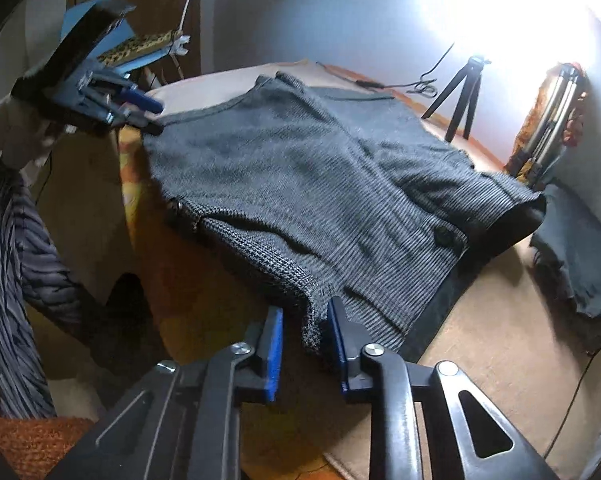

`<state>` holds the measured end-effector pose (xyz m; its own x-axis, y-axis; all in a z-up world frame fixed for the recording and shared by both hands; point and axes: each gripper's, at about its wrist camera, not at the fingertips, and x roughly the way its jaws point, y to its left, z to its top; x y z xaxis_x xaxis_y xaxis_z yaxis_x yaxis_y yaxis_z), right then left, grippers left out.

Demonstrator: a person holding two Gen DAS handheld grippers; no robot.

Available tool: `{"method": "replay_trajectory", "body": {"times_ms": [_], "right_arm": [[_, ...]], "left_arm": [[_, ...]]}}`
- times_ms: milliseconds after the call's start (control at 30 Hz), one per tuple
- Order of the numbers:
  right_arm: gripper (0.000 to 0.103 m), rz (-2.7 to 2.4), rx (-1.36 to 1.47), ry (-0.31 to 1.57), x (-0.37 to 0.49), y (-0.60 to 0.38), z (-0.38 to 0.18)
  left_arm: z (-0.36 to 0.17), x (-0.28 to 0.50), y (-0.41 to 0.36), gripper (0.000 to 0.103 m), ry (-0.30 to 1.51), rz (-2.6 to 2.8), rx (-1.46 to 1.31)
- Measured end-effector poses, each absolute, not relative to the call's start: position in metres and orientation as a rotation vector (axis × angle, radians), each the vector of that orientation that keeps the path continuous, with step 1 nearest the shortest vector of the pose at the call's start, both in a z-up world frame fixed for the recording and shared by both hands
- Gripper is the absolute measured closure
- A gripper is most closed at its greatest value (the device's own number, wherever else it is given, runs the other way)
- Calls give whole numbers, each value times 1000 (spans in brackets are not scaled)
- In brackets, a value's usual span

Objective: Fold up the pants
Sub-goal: 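Reach the right tool to the leg hem and close on it, then close the left tool on the hem while the right tool holds it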

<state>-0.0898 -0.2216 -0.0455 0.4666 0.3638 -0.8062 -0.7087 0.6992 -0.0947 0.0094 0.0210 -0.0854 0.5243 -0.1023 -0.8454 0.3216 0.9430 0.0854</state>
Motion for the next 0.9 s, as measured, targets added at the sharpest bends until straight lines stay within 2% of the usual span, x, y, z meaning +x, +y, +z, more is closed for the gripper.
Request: {"method": "replay_trajectory", "body": {"times_ms": [200, 667, 833, 900], "right_arm": [[89, 644, -428, 812, -75, -220, -27], [91, 585, -338, 769, -44, -221, -4], [91, 590, -339, 765, -46, -222, -4], [91, 595, -337, 766, -48, -222, -4]], "left_arm": [[-87, -3, 14, 49, 957, -292, 336], [-109, 4, 9, 49, 965, -237, 506], [-107, 15, 25, 49, 965, -190, 441], [-108, 20, 29, 54, 964, -181, 428]]}}
